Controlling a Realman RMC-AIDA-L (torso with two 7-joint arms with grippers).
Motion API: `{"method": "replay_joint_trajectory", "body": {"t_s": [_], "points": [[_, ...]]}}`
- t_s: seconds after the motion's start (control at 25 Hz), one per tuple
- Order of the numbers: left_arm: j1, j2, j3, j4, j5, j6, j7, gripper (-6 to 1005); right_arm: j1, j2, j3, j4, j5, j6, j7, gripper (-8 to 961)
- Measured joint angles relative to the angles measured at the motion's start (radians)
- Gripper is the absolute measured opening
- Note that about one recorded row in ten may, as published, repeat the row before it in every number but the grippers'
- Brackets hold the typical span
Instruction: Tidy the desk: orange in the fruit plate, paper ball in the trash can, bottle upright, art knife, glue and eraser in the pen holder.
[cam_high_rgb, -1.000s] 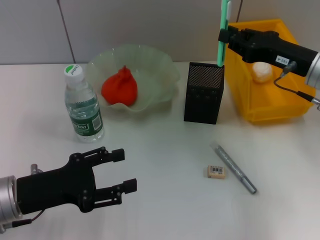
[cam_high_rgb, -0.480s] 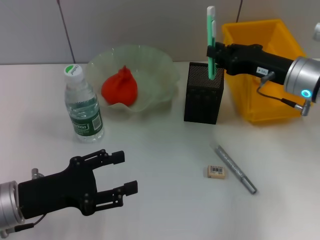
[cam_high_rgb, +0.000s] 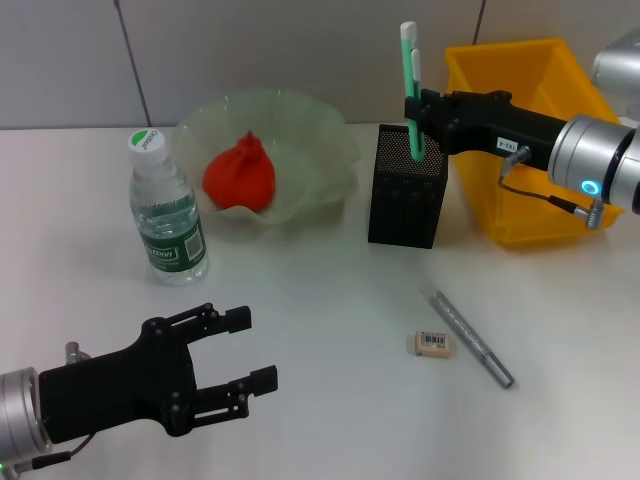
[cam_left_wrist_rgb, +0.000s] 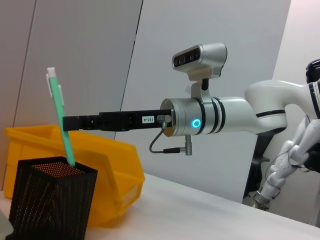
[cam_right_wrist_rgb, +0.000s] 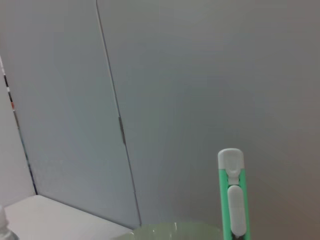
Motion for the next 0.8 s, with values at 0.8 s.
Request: {"method": "replay_joint_trajectory", "body": {"t_s": [0.8], "points": [[-0.003,0.003,0.0,-0.007,0.0,-0.024,0.009,787,0.014,0.001,0.0,0.045,0.001,0.047,-0.023,213]]}}
